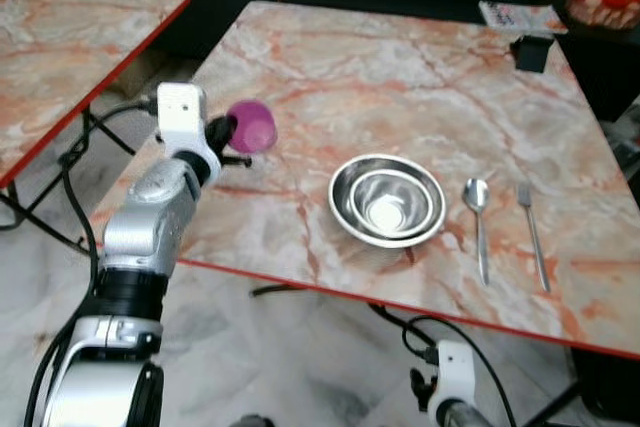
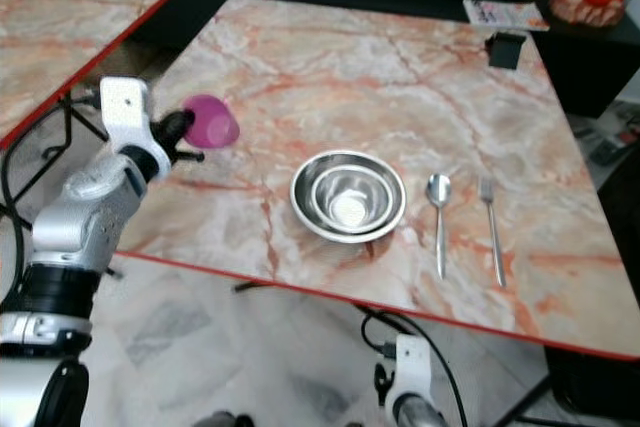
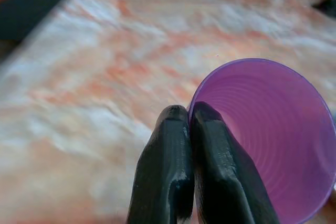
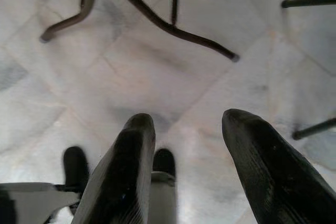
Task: Setting the table
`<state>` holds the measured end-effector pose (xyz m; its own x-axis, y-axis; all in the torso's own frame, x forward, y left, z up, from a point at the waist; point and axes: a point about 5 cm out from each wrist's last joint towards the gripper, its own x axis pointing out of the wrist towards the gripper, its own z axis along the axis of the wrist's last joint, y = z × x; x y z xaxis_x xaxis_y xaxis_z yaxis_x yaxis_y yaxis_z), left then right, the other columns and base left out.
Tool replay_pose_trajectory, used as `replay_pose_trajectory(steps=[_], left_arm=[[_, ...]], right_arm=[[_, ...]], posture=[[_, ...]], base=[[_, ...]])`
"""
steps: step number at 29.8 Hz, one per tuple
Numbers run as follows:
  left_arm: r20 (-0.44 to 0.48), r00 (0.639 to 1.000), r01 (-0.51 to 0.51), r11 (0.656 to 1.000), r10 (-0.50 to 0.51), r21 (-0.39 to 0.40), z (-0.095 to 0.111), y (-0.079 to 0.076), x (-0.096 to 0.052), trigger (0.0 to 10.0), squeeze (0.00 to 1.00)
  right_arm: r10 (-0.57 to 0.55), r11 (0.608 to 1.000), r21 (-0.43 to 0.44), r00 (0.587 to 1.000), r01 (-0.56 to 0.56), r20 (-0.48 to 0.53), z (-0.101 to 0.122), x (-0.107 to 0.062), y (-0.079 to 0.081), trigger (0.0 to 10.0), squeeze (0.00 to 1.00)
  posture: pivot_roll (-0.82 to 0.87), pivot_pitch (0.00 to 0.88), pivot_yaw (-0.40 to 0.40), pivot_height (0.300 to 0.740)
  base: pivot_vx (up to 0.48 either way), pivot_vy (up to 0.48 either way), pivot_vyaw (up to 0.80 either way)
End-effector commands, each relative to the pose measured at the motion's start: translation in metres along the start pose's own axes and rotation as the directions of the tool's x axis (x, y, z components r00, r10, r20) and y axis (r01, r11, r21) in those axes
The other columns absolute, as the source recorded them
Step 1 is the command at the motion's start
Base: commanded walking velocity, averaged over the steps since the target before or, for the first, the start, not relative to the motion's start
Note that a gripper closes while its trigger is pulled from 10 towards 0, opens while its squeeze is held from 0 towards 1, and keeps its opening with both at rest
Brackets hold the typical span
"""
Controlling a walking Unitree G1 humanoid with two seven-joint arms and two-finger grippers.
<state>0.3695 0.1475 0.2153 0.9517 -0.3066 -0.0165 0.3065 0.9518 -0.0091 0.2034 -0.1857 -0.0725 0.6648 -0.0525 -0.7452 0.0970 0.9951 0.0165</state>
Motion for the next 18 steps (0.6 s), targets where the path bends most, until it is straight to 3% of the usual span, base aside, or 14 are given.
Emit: replay_pose_trajectory(steps=[1, 5, 11, 18], left_arm=[[-0.075, 0.997, 0.024, 1.000, -0.023, 0.010, -0.010, -0.010, 0.003, 10.0, 0.00], [-0.128, 0.990, 0.049, 0.999, -0.051, -0.012, -0.019, -0.025, 0.009, 10.0, 0.00], [-0.168, 0.985, 0.031, 0.999, -0.033, -0.016, -0.012, -0.035, 0.022, 10.0, 0.00], [-0.180, 0.984, 0.025, 0.999, -0.016, 0.049, 0.000, -0.052, 0.038, 10.0, 0.00]], right_arm=[[0.000, 1.000, -0.001, 1.000, -0.001, -0.026, -0.009, -0.002, 0.000, 10.0, 0.00], [0.007, 1.000, -0.008, 1.000, -0.008, -0.028, -0.010, -0.002, 0.001, 10.0, 0.00], [0.004, 1.000, -0.009, 1.000, -0.004, -0.025, -0.008, -0.002, -0.001, 10.0, 0.00], [-0.006, 1.000, -0.005, 1.000, 0.006, -0.025, -0.010, -0.003, -0.005, 10.0, 0.00]], posture=[[0.04, 0.147, -0.043, 0.731], [0.04, 0.138, -0.049, 0.731], [0.04, 0.133, -0.050, 0.731], [0.03, 0.136, -0.049, 0.731]], base=[[0.000, 0.000, 0.00], [0.000, 0.000, 0.00], [0.000, 0.000, 0.00], [0.000, 0.000, 0.00]])
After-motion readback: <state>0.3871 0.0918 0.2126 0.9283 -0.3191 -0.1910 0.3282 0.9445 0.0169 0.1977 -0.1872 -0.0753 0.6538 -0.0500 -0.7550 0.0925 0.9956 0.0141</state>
